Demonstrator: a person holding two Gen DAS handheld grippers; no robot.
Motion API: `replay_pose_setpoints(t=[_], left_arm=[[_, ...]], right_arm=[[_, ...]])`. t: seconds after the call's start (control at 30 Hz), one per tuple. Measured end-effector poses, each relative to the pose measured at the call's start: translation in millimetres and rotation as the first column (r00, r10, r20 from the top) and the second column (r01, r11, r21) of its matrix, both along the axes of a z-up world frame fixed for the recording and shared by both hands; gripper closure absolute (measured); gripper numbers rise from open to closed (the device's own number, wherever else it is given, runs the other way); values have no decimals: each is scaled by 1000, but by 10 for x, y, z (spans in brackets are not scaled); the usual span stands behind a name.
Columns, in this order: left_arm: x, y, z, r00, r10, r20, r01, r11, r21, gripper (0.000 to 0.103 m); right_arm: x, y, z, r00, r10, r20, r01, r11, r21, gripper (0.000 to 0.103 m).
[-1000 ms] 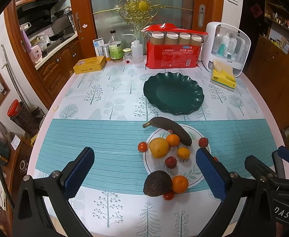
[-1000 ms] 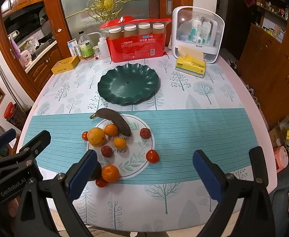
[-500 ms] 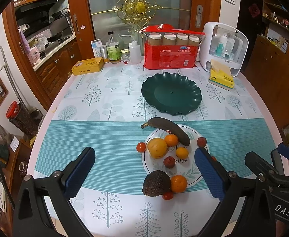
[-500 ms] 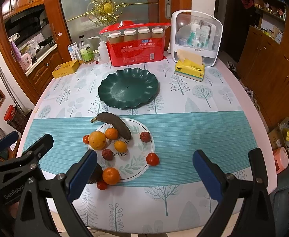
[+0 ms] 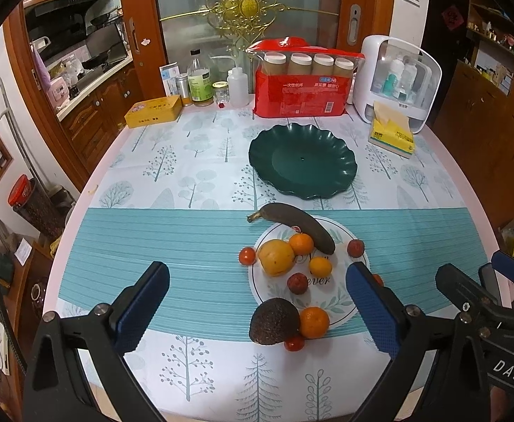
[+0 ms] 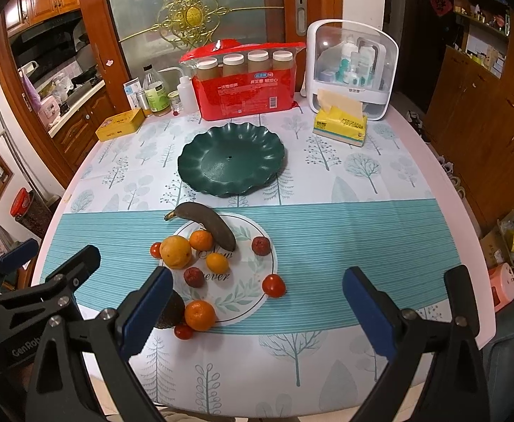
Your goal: Organize fruits
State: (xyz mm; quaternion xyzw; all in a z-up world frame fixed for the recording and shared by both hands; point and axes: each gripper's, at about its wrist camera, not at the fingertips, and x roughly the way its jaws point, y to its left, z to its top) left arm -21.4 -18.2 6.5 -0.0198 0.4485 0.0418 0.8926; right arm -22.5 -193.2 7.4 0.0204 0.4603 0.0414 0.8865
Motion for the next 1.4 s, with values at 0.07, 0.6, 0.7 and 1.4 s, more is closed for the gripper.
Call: replay_pose_setpoints(t=[0.07, 0.6, 0.7, 1.4], left_arm=[[0, -13, -3, 1000, 2, -4, -2, 1000, -2, 3], [-12, -188, -78, 998, 63, -18, -64, 998, -14, 3], [3, -181, -119, 996, 79, -33, -80, 997, -21, 3], [10, 407, -747, 977, 144, -158, -155, 986, -63, 3]], right_arm=[[-1, -11, 9, 1000, 5, 2, -5, 1000, 6, 5], [114, -210, -82, 995, 97, 9, -98, 995, 29, 5], [143, -252, -115, 993, 117, 8, -117, 992, 39, 5], [521, -572, -538, 992, 120, -26, -119, 992, 33, 7]])
